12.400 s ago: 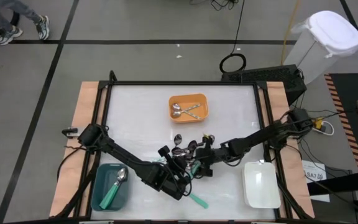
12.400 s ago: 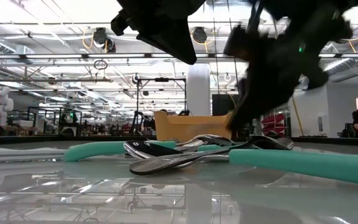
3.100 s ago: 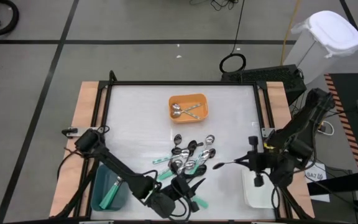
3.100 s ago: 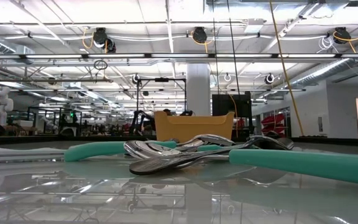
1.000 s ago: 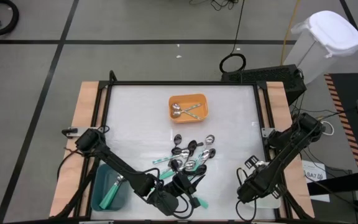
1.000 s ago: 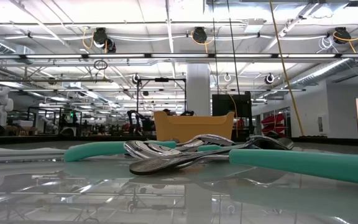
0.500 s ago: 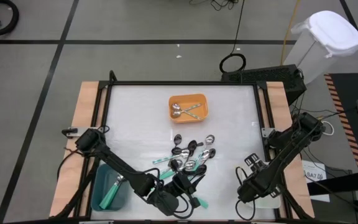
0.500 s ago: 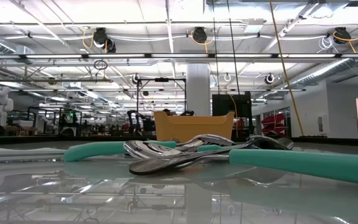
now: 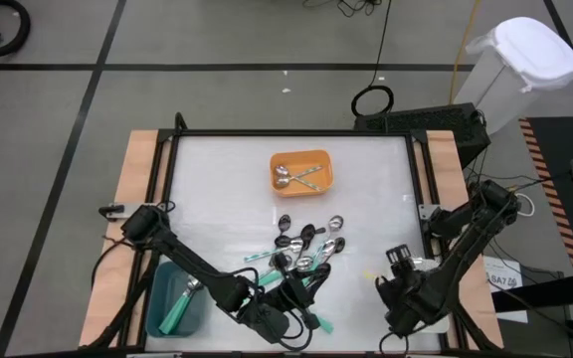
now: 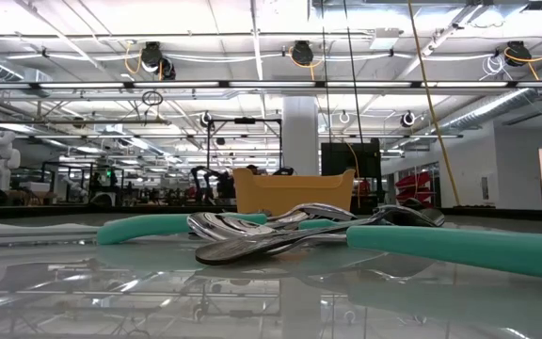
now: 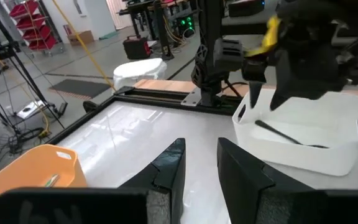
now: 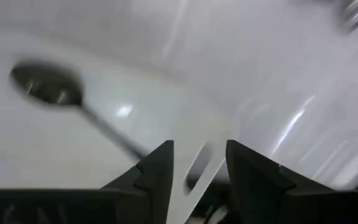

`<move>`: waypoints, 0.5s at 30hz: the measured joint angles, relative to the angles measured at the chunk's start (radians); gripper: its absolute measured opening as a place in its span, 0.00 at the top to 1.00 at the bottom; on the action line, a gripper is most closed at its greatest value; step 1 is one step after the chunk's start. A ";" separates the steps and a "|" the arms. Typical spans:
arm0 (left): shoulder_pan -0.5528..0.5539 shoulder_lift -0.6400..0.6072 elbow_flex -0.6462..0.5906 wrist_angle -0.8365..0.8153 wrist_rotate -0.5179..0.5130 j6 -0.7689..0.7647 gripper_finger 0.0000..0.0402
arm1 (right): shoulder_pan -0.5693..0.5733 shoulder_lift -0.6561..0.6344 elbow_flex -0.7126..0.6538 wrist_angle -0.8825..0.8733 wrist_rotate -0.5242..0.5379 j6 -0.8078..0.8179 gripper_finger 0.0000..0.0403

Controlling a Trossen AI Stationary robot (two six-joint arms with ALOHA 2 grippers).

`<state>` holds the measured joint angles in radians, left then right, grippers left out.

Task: Sort silverware by color (type)
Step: Put the green spoon into the blue bin

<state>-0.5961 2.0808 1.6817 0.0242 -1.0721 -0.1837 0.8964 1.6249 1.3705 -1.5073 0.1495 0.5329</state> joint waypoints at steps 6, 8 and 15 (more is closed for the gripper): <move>-0.002 0.000 0.000 -0.010 0.000 -0.007 0.76 | 0.023 0.000 0.000 0.207 0.312 0.003 0.65; -0.001 0.000 0.000 -0.027 0.000 -0.033 0.76 | 0.023 0.000 -0.003 0.319 0.384 -0.010 0.65; 0.001 0.000 0.000 -0.120 0.002 -0.153 0.76 | 0.007 0.000 -0.067 0.692 0.431 -0.156 0.65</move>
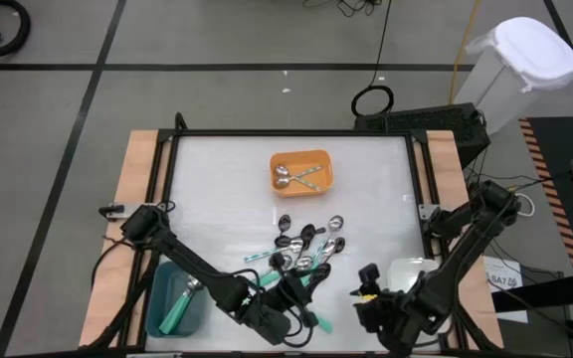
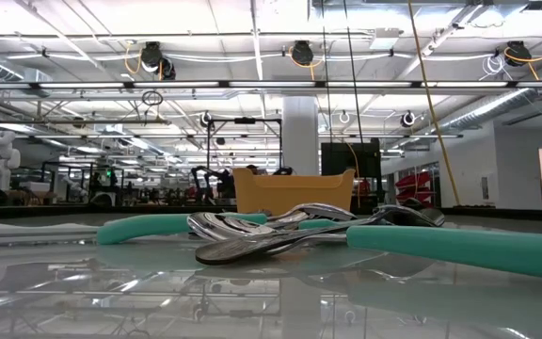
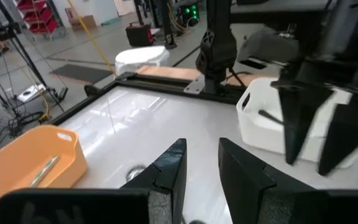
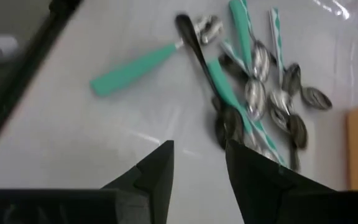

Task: Sort silverware by color (type)
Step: Put the green spoon into the blue bin

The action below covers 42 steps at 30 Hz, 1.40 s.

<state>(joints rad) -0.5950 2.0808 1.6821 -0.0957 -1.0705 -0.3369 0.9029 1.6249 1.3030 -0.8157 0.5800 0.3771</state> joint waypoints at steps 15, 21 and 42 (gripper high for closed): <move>0.000 0.000 0.000 -0.185 0.246 -0.067 0.76 | -0.021 0.001 -0.167 0.335 0.090 -0.094 0.65; 0.003 0.000 0.000 -0.287 0.286 -0.162 0.76 | -0.030 0.001 -0.210 0.369 0.100 -0.136 0.65; 0.041 0.060 0.001 -0.468 0.393 -0.414 0.71 | -0.079 0.001 -0.221 0.378 0.098 -0.234 0.65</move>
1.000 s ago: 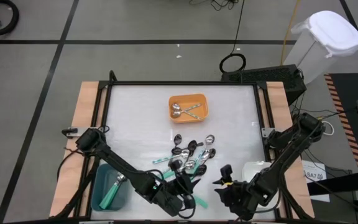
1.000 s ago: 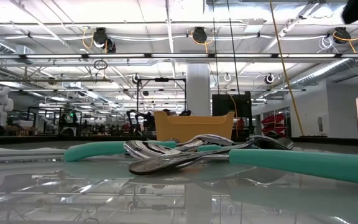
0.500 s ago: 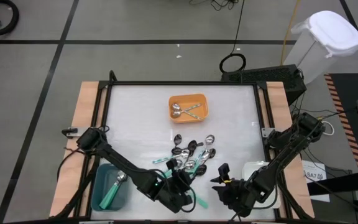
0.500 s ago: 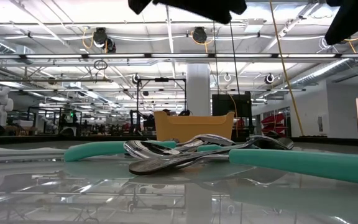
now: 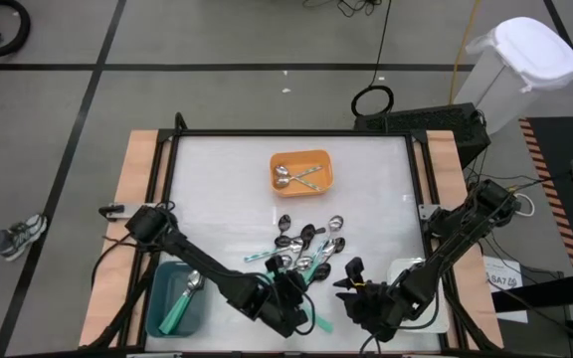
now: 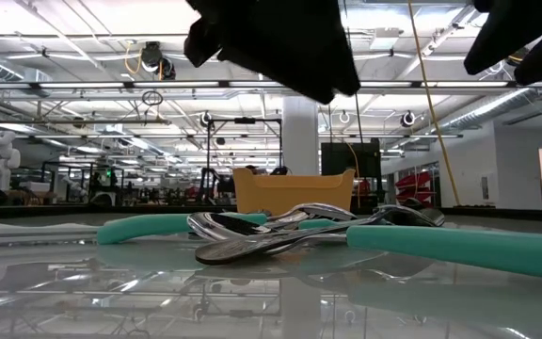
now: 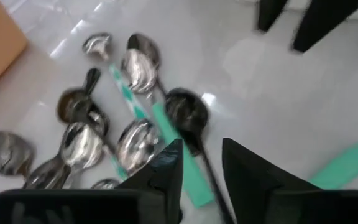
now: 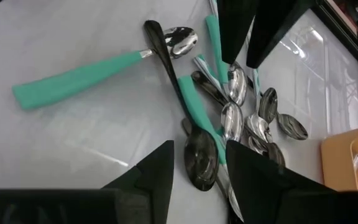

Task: Sort silverware by color (type)
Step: Put the green spoon into the blue bin

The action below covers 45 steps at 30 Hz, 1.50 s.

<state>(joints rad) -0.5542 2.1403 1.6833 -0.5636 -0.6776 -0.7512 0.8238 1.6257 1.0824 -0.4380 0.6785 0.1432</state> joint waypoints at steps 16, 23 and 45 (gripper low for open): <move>0.024 0.003 0.000 -0.218 0.033 -0.112 0.52 | 0.000 0.000 0.000 -0.006 -0.002 -0.026 0.65; 0.027 0.003 -0.001 -0.282 0.138 -0.096 0.52 | 0.000 0.000 0.000 -0.011 -0.003 -0.022 0.65; 0.061 0.034 -0.002 -0.433 0.181 0.142 0.52 | 0.001 0.000 0.000 -0.035 -0.002 -0.032 0.65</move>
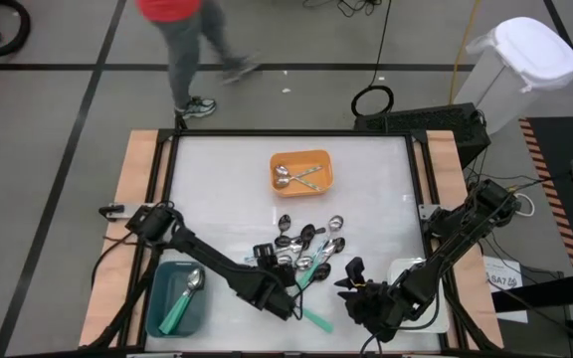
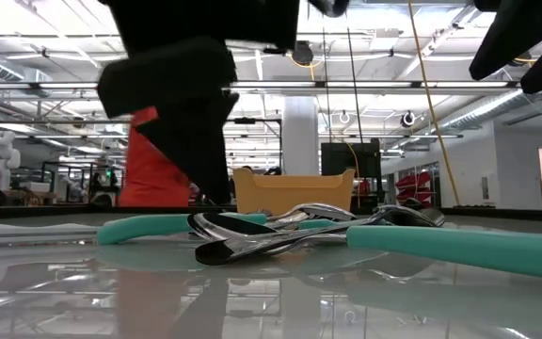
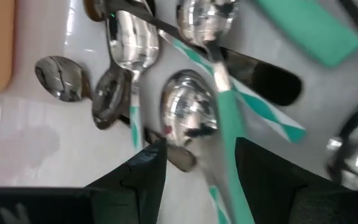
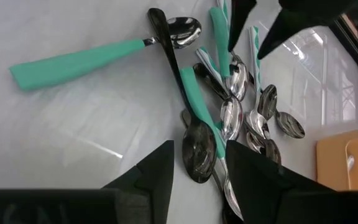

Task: Sort silverware by color (type)
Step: Put the green spoon into the blue bin

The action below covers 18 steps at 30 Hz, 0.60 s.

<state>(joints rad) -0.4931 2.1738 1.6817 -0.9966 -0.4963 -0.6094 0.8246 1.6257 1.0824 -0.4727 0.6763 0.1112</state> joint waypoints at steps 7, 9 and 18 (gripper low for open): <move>0.034 0.000 0.000 0.003 0.046 0.039 0.52 | 0.000 0.000 0.000 -0.038 0.000 0.000 0.65; 0.035 0.000 0.000 0.004 0.077 0.039 0.52 | 0.000 0.000 0.000 -0.049 0.000 0.000 0.65; 0.034 0.000 0.000 0.049 0.121 0.024 0.53 | 0.000 0.000 0.000 -0.079 -0.001 0.041 0.65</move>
<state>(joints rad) -0.4587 2.1738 1.6817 -0.9475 -0.3749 -0.5851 0.8246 1.6257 1.0824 -0.5518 0.6756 0.1523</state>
